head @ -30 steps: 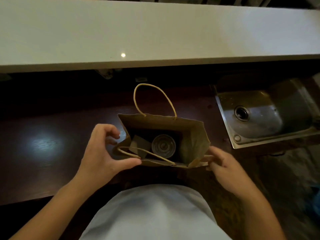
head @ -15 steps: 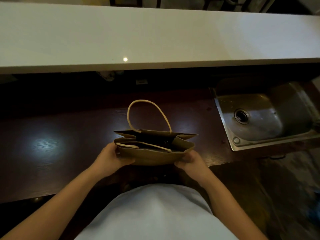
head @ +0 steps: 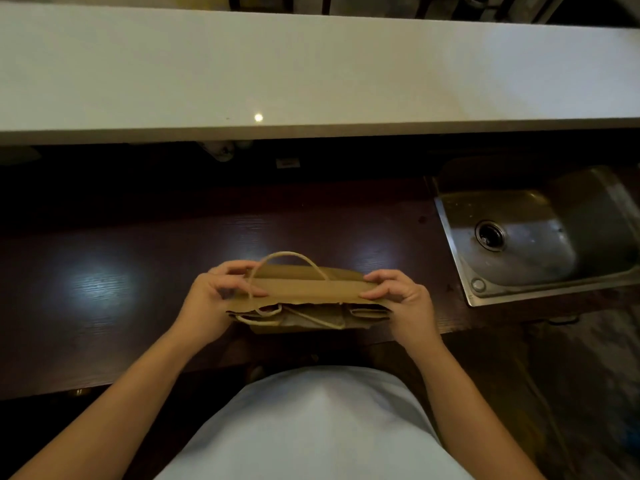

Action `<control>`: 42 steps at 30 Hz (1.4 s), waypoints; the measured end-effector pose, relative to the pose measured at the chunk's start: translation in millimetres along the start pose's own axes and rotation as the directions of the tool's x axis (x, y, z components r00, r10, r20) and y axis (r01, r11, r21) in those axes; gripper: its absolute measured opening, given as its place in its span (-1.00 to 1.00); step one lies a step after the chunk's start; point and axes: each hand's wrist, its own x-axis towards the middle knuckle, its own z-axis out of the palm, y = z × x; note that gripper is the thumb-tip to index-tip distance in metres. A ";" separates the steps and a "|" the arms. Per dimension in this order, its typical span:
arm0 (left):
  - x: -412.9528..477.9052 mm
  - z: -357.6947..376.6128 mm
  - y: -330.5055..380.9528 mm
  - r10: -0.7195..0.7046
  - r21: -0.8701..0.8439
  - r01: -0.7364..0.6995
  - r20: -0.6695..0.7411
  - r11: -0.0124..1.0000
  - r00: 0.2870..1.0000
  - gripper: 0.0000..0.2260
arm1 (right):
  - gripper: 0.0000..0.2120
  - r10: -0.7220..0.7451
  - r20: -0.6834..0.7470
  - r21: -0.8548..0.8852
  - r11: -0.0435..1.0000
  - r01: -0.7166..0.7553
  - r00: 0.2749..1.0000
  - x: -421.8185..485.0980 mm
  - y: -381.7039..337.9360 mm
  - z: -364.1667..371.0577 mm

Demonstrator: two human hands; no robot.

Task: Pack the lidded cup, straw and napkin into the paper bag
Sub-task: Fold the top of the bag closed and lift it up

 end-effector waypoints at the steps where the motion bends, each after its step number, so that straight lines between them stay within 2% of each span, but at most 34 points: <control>1: -1.3 -0.9 -1.3 0.016 0.053 -0.016 0.012 0.998 1.000 -0.70 | -0.50 -0.006 -0.002 -0.063 0.998 0.006 1.000 0.0 2.6 -0.8; 4: -3.8 -7.5 -4.4 0.091 0.291 -0.114 0.092 0.950 0.992 -0.60 | -0.51 0.009 0.023 -0.229 0.973 -0.004 1.000 -1.0 7.8 -1.4; 6: -3.7 -10.9 -4.3 0.150 0.450 -0.212 0.170 0.868 0.974 -0.52 | -0.60 0.044 0.032 -0.240 0.970 -0.035 0.998 -1.3 4.9 -0.7; 9: -0.2 -15.9 -8.1 0.123 0.592 -0.305 0.328 0.746 0.937 -0.36 | -0.77 0.042 0.067 -0.262 0.965 -0.023 0.997 -2.6 0.7 0.6; 11: 1.0 -15.2 -9.6 0.119 0.616 -0.334 0.364 0.713 0.924 -0.43 | -0.80 -0.011 0.072 -0.428 0.903 0.041 0.997 -3.1 2.5 4.7; 14: 1.7 -1.9 -0.8 0.143 0.609 -0.332 0.337 0.720 0.931 -0.74 | -0.68 -0.030 -0.021 -0.593 0.805 0.012 0.999 -0.6 1.9 16.1; 16: 3.7 10.7 5.0 0.178 0.616 -0.330 0.296 0.715 0.938 -0.77 | -0.66 -0.077 -0.032 -0.672 0.739 0.035 0.997 2.8 0.4 25.8; 19: 11.8 25.8 9.1 0.251 0.641 -0.336 0.223 0.690 0.942 -0.76 | -0.73 -0.218 0.086 -0.777 0.596 0.202 0.972 11.0 0.0 42.4; 22: 23.4 37.9 10.2 0.271 0.662 -0.373 0.257 0.650 0.928 -0.77 | -0.86 -0.253 0.196 -0.781 0.544 0.307 0.947 19.6 -5.5 62.9; 24: 29.5 41.1 6.4 0.252 0.659 -0.378 0.283 0.650 0.925 -0.78 | -0.85 -0.261 0.276 -0.775 0.509 0.375 0.925 24.0 -7.9 76.7; 27: 33.3 40.1 -1.2 0.214 0.673 -0.361 0.295 0.645 0.931 -0.78 | -0.82 -0.276 0.327 -0.747 0.510 0.426 0.904 29.6 -4.7 86.9; 36: 29.2 31.5 -14.1 0.211 0.718 -0.291 0.202 0.632 0.956 -0.88 | -0.81 -0.278 0.286 -0.708 0.583 0.398 0.917 36.7 20.3 67.0; 41: 18.0 3.8 -31.2 0.268 0.728 -0.273 0.126 0.629 0.955 -0.91 | -0.88 -0.343 0.242 -0.740 0.540 0.401 0.908 34.2 25.1 44.4; 42: 15.2 -0.1 -33.0 0.271 0.729 -0.262 0.108 0.633 0.956 -0.86 | -0.89 -0.358 0.230 -0.746 0.532 0.401 0.905 32.5 27.4 41.4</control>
